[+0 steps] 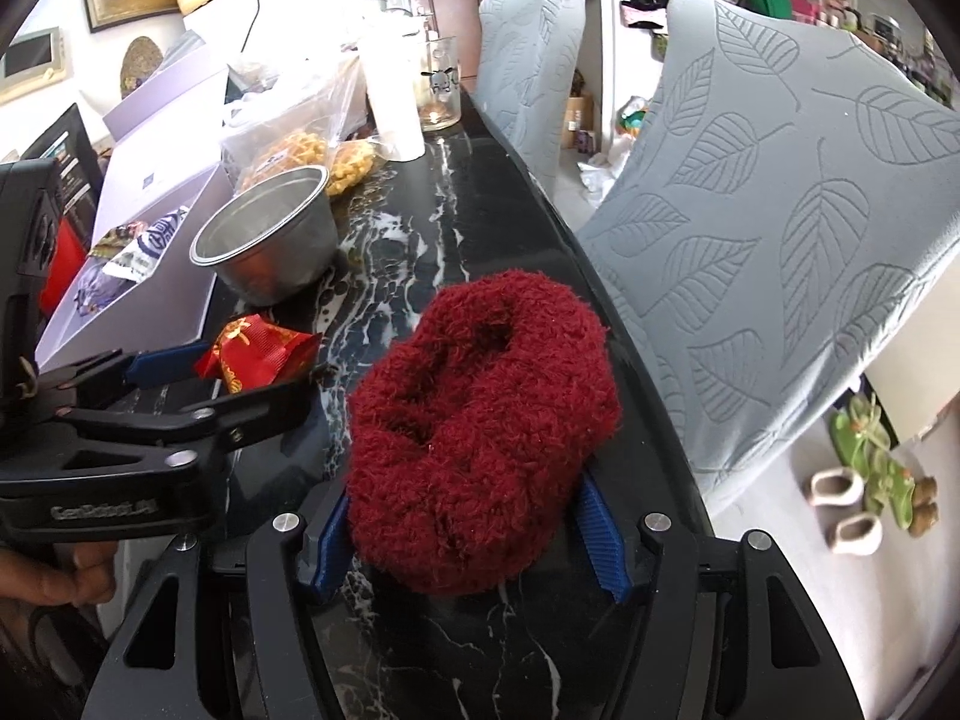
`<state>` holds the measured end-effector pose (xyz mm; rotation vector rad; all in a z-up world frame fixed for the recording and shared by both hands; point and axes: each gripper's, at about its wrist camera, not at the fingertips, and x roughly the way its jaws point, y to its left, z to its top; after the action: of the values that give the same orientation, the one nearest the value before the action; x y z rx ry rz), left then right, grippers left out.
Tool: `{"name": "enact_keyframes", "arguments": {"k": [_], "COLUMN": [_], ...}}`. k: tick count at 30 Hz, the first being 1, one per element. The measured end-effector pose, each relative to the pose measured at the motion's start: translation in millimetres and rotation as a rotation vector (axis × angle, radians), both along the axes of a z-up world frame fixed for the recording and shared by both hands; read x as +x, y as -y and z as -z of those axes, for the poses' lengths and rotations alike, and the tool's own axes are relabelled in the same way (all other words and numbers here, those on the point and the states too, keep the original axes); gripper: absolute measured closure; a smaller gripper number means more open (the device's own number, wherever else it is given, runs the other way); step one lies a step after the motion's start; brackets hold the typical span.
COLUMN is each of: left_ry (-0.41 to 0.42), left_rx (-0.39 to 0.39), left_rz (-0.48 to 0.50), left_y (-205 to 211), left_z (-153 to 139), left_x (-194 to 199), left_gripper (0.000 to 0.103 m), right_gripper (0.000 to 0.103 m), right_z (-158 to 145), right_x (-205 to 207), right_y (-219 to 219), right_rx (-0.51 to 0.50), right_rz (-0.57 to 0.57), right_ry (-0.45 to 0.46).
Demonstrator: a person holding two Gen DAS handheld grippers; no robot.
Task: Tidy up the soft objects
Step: 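Grasp the red candy packet with the left tool while the right tool holds the sock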
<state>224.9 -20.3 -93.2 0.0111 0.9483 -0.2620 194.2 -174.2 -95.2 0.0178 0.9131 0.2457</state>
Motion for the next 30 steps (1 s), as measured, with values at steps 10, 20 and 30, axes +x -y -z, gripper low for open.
{"name": "enact_keyframes", "arguments": {"k": [10, 20, 30], "left_ry": [0.054, 0.053, 0.107], "left_rx": [0.07, 0.024, 0.013], "left_rz": [0.012, 0.013, 0.002], "left_y": [12.5, 10.5, 1.6], "left_z": [2.3, -0.4, -20.6], "left_x": [-9.5, -11.2, -28.4], "left_gripper": [0.034, 0.051, 0.051], "right_gripper": [0.039, 0.039, 0.039], "right_z": [-1.4, -4.6, -9.8], "right_x": [-1.9, -7.1, -14.8], "right_y": [6.0, 11.4, 8.8], "right_rx": [-0.003, 0.006, 0.014], "right_rz": [0.01, 0.024, 0.014], "right_ry": [0.009, 0.017, 0.034]}}
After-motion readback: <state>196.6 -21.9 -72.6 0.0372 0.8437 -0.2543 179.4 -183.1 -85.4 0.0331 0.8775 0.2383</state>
